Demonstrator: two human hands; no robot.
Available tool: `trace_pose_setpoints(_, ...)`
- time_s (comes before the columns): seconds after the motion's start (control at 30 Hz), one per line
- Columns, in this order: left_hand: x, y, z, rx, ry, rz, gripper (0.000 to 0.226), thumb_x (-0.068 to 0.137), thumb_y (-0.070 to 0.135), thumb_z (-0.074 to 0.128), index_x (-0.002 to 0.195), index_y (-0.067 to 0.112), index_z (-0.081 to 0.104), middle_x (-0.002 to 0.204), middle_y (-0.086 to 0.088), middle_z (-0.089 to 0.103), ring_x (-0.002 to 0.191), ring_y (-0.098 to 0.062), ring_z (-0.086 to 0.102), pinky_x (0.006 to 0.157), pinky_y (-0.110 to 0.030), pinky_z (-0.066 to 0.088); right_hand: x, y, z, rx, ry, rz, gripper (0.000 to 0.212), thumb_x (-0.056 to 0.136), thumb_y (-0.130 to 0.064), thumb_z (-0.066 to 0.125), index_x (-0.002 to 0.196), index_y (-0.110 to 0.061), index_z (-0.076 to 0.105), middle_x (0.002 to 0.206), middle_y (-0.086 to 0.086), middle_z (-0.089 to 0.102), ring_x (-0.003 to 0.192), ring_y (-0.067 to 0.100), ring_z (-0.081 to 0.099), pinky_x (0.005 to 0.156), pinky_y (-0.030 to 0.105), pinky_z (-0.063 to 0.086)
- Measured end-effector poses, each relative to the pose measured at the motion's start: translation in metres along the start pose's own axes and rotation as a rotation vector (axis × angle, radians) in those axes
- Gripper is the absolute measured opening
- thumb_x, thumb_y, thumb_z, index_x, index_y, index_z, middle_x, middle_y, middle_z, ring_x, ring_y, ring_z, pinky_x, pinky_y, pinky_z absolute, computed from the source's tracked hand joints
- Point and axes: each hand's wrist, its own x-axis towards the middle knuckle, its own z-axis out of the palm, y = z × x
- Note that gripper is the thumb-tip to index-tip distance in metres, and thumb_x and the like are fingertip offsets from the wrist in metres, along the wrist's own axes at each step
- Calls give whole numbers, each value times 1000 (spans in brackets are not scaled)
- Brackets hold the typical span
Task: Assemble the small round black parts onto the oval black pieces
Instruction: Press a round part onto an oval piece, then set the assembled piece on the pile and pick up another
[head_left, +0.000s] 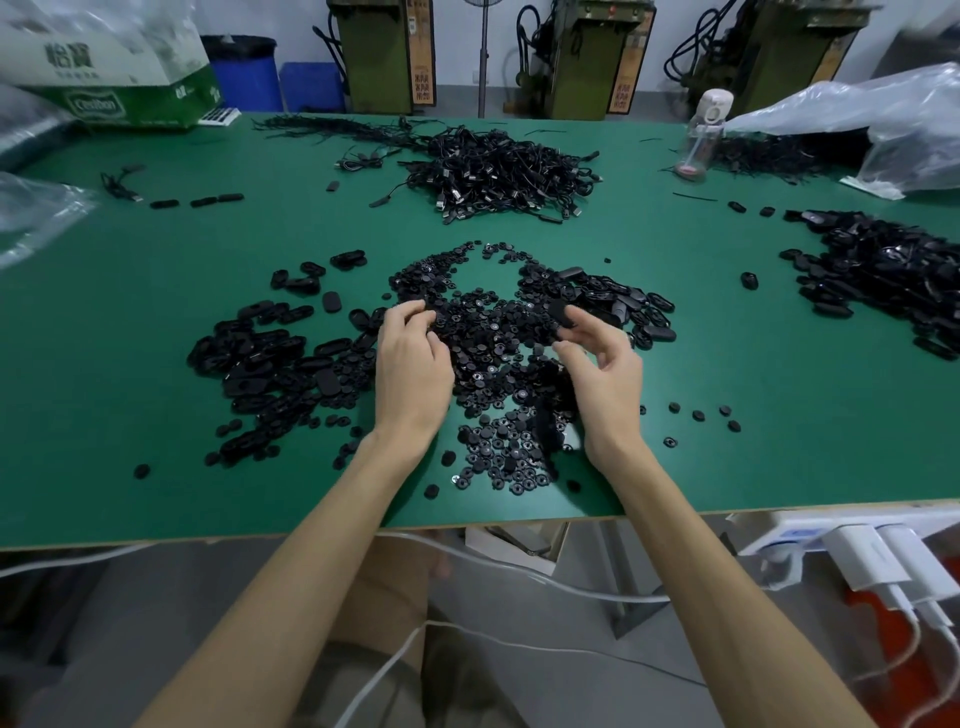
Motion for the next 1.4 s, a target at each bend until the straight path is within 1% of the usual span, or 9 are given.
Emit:
trace_pose_setpoints(0.13, 17, -6, -6, 173, -38, 13, 37, 104, 5, 48, 139, -5, 58, 156, -16, 43, 148, -27, 37, 126, -41, 26, 3, 4, -3, 78, 90, 92, 64, 97, -4, 58, 157, -18, 40, 155, 1, 47, 118, -18, 54, 95, 4, 46)
trace_pose_setpoints(0.23, 41, -22, -16, 357, -183, -82, 35, 105, 12, 50, 133, -6, 62, 161, -23, 35, 153, -36, 26, 128, -48, 17, 5, 5, -3, 108, 69, 153, 76, 97, 0, 56, 163, -18, 24, 171, -1, 19, 140, -3, 40, 84, -6, 38)
trace_pose_setpoints(0.33, 53, -38, -21, 473, -304, -97, 41, 107, 19, 47, 142, 0, 58, 155, -26, 44, 150, -37, 32, 126, -50, 21, 5, 3, -2, 80, 46, 150, 73, 97, -1, 56, 162, -18, 28, 172, -2, 12, 132, -10, 33, 87, -7, 35)
trace_pose_setpoints(0.43, 55, -48, -21, 498, -242, -69, 36, 106, 15, 46, 132, 0, 66, 131, -23, 65, 130, -39, 54, 118, -51, 31, 2, 0, -2, -54, -48, 68, 60, 96, -6, 60, 152, -24, 50, 170, -7, 21, 144, -3, 29, 118, 20, 30)
trace_pose_setpoints(0.5, 54, -50, -20, 511, -191, -52, 30, 104, 10, 47, 111, -6, 72, 114, -21, 70, 117, -40, 60, 119, -53, 28, 0, 0, 1, -264, -173, -53, 45, 97, -12, 63, 140, -26, 63, 166, -11, 30, 148, -1, 28, 120, 21, 21)
trace_pose_setpoints(0.73, 47, -51, -21, 555, -131, -35, 24, 102, 5, 50, 113, -4, 69, 125, -21, 64, 121, -38, 56, 120, -53, 21, -2, 4, 14, -765, -399, -212, 39, 99, -33, 67, 134, -16, 67, 147, 1, 58, 141, 17, 44, 127, 47, 19)
trace_pose_setpoints(0.97, 50, -58, -29, 601, -66, -9, 20, 105, 12, 55, 116, 6, 70, 116, -18, 65, 115, -39, 55, 106, -50, 32, -1, 6, 13, -727, -390, -217, 22, 95, -31, 72, 115, -19, 76, 126, -3, 68, 125, 19, 51, 98, 24, 31)
trace_pose_setpoints(1.27, 52, -57, -24, 540, -53, -5, 36, 103, 28, 62, 132, 7, 60, 135, -17, 51, 130, -37, 45, 113, -51, 27, -3, 4, 13, -656, -376, -179, 11, 93, -27, 75, 102, -22, 71, 113, -4, 68, 117, 17, 52, 90, 28, 36)
trace_pose_setpoints(1.4, 63, -52, -22, 620, -132, -15, 33, 103, 32, 62, 122, 4, 68, 128, -19, 61, 122, -40, 51, 109, -52, 30, -4, 1, 13, -648, -388, -172, 5, 92, -23, 77, 94, -21, 72, 113, -1, 70, 119, 20, 53, 95, 31, 39)
